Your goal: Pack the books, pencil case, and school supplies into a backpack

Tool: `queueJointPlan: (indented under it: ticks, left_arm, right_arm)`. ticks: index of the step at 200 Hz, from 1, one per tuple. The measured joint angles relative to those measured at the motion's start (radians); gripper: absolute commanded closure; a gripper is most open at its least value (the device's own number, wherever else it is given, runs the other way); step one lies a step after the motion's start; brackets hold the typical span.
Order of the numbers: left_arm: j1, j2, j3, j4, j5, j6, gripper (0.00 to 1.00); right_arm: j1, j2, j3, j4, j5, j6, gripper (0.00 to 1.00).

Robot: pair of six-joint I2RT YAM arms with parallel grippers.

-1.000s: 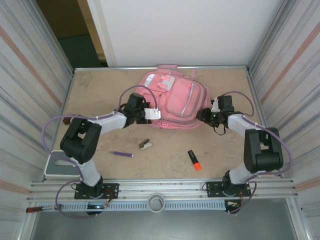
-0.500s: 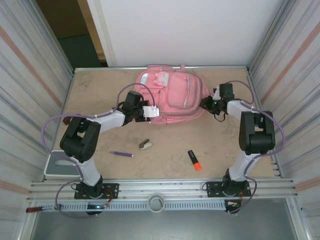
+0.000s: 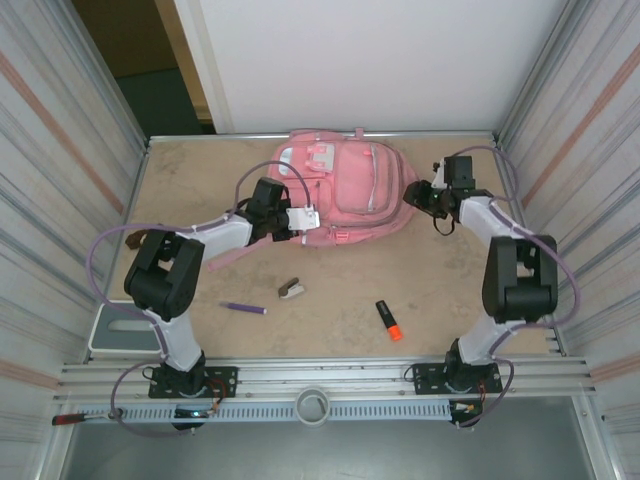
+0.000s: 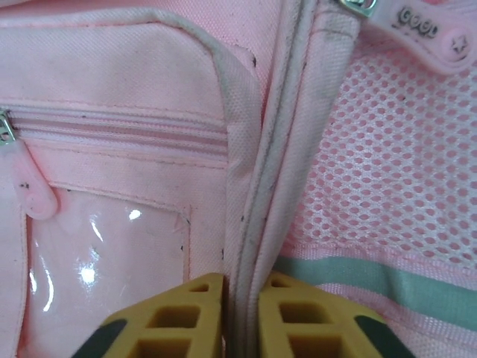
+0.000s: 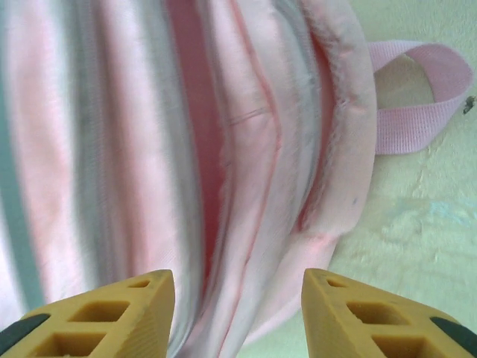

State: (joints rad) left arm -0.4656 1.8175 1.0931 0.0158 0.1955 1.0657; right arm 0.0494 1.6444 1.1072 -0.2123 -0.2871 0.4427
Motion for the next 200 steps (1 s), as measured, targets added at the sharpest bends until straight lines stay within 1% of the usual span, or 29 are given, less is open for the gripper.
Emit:
queueJointPlan:
  ticks: [15, 37, 59, 84, 113, 137, 163, 200]
  left_arm:
    - [0.004, 0.000, 0.018, -0.031, 0.024, -0.024, 0.92]
    - [0.008, 0.000, 0.071, -0.114, 0.050, -0.070, 1.00]
    - [0.008, 0.000, 0.140, -0.219, 0.073, -0.113, 1.00]
    - [0.008, 0.000, 0.198, -0.307, 0.097, -0.154, 1.00]
    - [0.008, 0.000, 0.237, -0.381, 0.127, -0.187, 1.00]
    - [0.008, 0.000, 0.264, -0.428, 0.143, -0.203, 1.00]
    - [0.009, 0.000, 0.289, -0.458, 0.151, -0.206, 1.00]
    - [0.013, 0.000, 0.315, -0.485, 0.161, -0.206, 1.00]
  right_arm:
    - [0.058, -0.111, -0.052, -0.006, 0.050, -0.019, 0.44]
    - [0.180, -0.252, -0.127, -0.003, 0.119, -0.058, 0.42]
    - [0.306, -0.349, -0.204, 0.013, 0.181, -0.098, 0.42]
    - [0.422, -0.396, -0.287, 0.078, 0.265, -0.139, 0.42]
    - [0.551, -0.401, -0.360, 0.166, 0.376, -0.193, 0.41]
    - [0.629, -0.376, -0.368, 0.236, 0.459, -0.249, 0.41]
    - [0.698, -0.294, -0.359, 0.307, 0.558, -0.330, 0.41]
    - [0.763, -0.162, -0.296, 0.328, 0.676, -0.449, 0.41]
